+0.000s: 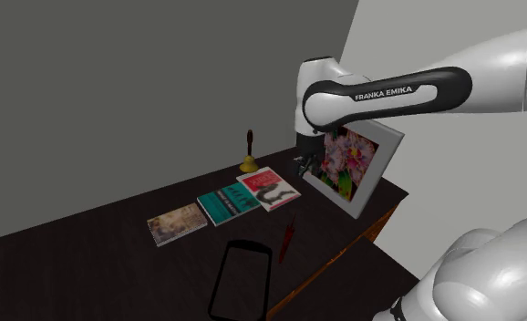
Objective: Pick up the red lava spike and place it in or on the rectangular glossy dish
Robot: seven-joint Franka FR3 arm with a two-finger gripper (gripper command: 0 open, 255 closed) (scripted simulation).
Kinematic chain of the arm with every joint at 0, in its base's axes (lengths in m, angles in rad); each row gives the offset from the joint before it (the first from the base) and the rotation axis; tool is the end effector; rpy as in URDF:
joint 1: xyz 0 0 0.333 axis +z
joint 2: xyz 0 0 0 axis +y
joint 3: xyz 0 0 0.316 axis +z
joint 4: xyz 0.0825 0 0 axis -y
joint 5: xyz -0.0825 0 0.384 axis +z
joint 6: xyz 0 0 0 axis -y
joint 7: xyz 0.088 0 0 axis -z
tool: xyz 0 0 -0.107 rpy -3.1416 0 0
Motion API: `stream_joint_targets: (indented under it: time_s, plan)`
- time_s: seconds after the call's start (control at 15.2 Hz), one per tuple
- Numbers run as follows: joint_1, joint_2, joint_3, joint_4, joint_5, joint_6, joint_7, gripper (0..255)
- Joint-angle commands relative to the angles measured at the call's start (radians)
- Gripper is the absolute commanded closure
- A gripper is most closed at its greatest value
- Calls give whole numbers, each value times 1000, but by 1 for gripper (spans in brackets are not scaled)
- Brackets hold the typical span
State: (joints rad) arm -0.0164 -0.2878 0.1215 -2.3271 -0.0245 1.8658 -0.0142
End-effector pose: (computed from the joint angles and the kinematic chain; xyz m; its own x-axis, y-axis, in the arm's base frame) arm 0.4354 0.0455 0.4382 0.9779 0.1136 -0.1756 0.1248 -0.9907 0.0537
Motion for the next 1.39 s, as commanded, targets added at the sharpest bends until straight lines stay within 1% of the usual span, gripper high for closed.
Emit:
stream_joint_targets:
  time_s: [0.0, 0.73, 0.79, 1.25, 1.32]
  plan:
    - [-1, 83, 6, 11, -6, 25, 9, 0]
    - [11, 524, 18, 138, -46, 85, 60, 0]
    - [11, 529, 18, 139, -46, 86, 61, 0]
    - [10, 556, 13, 64, -56, 189, 67, 0]
    - [10, 556, 13, 63, -56, 189, 67, 0]
